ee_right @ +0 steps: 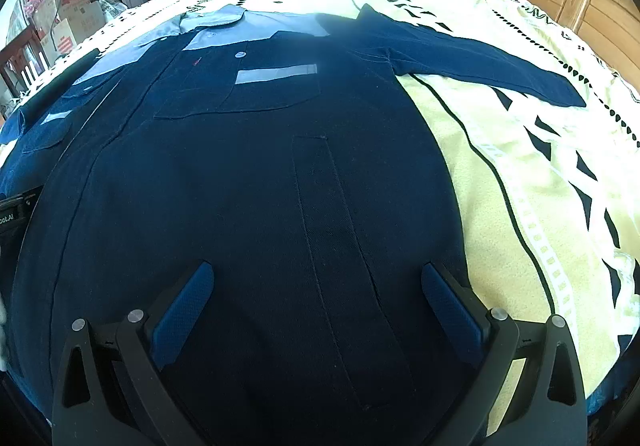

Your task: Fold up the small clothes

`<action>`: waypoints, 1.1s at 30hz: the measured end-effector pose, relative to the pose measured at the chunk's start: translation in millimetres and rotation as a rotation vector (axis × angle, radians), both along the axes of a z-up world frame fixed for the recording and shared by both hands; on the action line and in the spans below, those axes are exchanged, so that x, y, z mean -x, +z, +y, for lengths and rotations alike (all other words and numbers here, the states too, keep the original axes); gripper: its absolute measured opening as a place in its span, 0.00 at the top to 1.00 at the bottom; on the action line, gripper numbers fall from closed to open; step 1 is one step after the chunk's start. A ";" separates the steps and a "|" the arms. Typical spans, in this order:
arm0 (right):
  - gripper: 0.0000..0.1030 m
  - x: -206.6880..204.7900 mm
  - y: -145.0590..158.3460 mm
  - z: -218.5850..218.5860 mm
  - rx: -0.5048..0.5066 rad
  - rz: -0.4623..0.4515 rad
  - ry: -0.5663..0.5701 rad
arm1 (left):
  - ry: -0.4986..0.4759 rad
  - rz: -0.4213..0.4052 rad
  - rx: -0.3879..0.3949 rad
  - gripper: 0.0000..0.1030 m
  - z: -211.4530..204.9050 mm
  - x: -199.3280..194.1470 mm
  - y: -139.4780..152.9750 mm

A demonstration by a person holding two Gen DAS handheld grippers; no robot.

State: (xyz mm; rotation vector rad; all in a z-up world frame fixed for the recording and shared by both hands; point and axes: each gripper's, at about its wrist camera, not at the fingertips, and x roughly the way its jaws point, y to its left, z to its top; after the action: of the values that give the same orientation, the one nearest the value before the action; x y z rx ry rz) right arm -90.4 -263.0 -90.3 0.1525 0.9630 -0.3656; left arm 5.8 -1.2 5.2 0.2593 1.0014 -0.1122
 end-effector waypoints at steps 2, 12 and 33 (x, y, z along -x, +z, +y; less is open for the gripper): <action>0.00 -0.3 0.1 0.2 -0.001 0.000 0.000 | -0.004 0.000 -0.002 0.00 0.4 1.8 -0.6; 0.00 -0.5 0.6 -0.4 0.000 -0.001 0.000 | -0.017 -0.003 0.007 0.00 1.8 4.7 -0.9; 0.00 -1.2 2.3 -1.4 0.003 0.051 0.079 | 0.318 -0.115 0.501 0.00 269.3 -140.4 114.7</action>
State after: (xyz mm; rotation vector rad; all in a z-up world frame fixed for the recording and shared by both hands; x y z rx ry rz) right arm -89.2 -264.4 -88.0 0.1026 1.0154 -0.2997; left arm 146.2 268.1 119.9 -0.3481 0.8577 -0.0542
